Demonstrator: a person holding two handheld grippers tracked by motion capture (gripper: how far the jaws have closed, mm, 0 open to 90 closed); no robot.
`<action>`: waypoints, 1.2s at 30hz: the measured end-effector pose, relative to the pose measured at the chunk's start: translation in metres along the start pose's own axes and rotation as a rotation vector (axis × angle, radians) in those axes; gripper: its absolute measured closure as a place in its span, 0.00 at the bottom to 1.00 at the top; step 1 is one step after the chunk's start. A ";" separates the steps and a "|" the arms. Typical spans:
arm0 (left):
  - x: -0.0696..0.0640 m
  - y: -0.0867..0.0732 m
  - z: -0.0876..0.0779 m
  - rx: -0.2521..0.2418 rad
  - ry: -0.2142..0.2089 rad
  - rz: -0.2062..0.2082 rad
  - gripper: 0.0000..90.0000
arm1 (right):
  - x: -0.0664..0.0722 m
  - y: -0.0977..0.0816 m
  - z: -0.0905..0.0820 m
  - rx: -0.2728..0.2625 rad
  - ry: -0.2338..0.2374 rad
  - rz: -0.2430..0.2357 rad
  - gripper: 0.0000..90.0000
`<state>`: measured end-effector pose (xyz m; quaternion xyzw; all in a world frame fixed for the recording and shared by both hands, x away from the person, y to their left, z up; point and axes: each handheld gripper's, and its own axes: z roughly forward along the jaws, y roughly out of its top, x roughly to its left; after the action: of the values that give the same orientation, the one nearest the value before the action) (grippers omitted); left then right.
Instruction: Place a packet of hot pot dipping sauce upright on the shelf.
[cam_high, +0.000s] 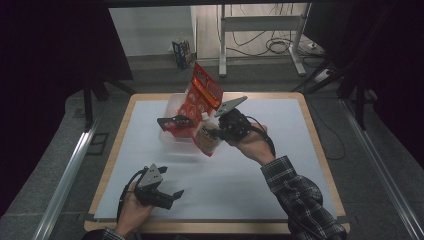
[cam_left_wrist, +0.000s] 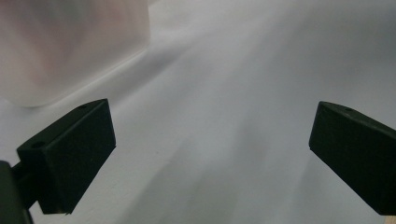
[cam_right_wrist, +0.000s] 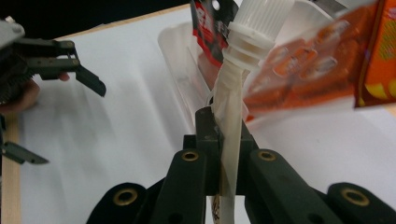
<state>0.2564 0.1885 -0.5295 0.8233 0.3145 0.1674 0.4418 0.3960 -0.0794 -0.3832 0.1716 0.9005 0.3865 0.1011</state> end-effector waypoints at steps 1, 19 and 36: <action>0.000 0.000 0.000 0.001 0.000 0.003 0.00 | 0.001 0.004 0.004 0.000 0.006 -0.007 0.96; -0.001 0.000 -0.001 0.001 -0.001 0.015 0.00 | 0.006 0.039 0.030 -0.037 0.059 -0.043 0.98; -0.001 0.000 -0.004 -0.004 0.012 0.025 0.01 | 0.005 0.050 0.074 0.023 0.100 -0.030 0.98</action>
<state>0.2537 0.1903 -0.5273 0.8252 0.3065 0.1785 0.4396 0.4263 0.0038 -0.3973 0.1397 0.9113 0.3826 0.0597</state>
